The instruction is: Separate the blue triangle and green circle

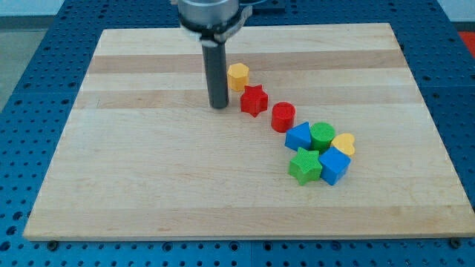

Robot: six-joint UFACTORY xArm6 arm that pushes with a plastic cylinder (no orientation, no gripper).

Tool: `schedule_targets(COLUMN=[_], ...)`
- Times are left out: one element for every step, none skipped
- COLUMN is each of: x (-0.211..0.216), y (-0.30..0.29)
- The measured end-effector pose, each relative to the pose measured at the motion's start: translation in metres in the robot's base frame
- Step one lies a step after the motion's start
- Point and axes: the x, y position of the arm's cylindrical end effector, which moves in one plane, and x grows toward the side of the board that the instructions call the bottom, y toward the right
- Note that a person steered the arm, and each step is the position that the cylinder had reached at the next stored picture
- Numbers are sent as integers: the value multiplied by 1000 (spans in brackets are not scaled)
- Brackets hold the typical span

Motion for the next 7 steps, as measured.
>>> schedule_targets(x=[48, 67, 69, 69, 68, 58, 47], y=[-2, 21, 61, 98, 139, 177, 192])
